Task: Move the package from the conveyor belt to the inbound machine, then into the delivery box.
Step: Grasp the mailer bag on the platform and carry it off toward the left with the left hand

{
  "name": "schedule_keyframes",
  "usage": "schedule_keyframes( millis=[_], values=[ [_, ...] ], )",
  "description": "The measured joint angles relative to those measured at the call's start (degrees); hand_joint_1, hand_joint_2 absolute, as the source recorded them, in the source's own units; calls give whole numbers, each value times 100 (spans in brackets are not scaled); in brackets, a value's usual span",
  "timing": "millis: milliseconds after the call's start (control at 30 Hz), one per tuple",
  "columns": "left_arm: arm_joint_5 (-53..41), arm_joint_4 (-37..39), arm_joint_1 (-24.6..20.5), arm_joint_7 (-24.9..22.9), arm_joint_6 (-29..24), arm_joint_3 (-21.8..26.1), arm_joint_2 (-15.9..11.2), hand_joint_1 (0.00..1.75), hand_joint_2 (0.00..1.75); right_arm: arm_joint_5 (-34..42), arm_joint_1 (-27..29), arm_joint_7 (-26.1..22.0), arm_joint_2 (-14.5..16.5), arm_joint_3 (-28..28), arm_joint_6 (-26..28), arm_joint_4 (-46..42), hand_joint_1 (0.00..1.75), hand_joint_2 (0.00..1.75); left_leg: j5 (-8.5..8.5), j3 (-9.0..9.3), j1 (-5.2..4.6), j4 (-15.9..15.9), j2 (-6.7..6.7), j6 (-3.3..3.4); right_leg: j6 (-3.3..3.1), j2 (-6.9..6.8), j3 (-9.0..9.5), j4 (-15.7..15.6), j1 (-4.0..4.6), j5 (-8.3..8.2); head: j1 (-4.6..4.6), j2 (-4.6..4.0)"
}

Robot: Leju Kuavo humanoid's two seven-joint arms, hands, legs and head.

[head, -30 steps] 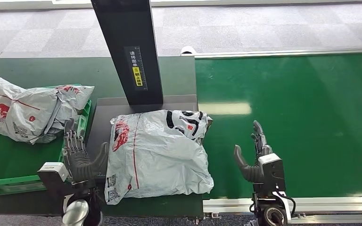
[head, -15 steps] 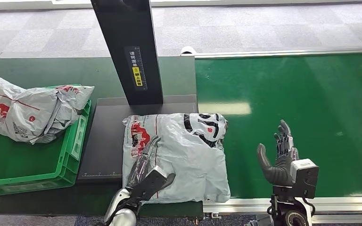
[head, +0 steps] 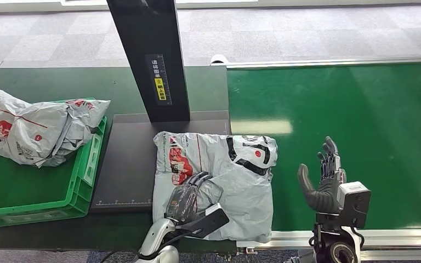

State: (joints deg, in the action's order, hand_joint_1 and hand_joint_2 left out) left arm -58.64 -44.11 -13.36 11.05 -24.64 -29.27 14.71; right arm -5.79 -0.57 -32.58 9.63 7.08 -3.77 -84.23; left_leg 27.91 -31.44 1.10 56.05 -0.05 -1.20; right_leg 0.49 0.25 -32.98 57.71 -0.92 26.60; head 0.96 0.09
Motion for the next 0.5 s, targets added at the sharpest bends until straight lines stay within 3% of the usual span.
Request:
schedule_keyframes(
  millis=[300,500],
  values=[
    [159,62,-127,85,-45,106,21,167,175,-36,-81,54,59,46,-15,11,0,175,0,12,0,-1,0,1,0,-1,19,0,0,0,0,0],
    [1227,-251,-6,796,161,373,36,167,175,-38,-89,69,77,68,-11,26,0,175,0,16,0,-1,0,0,0,0,16,0,0,0,0,0]
  ],
)
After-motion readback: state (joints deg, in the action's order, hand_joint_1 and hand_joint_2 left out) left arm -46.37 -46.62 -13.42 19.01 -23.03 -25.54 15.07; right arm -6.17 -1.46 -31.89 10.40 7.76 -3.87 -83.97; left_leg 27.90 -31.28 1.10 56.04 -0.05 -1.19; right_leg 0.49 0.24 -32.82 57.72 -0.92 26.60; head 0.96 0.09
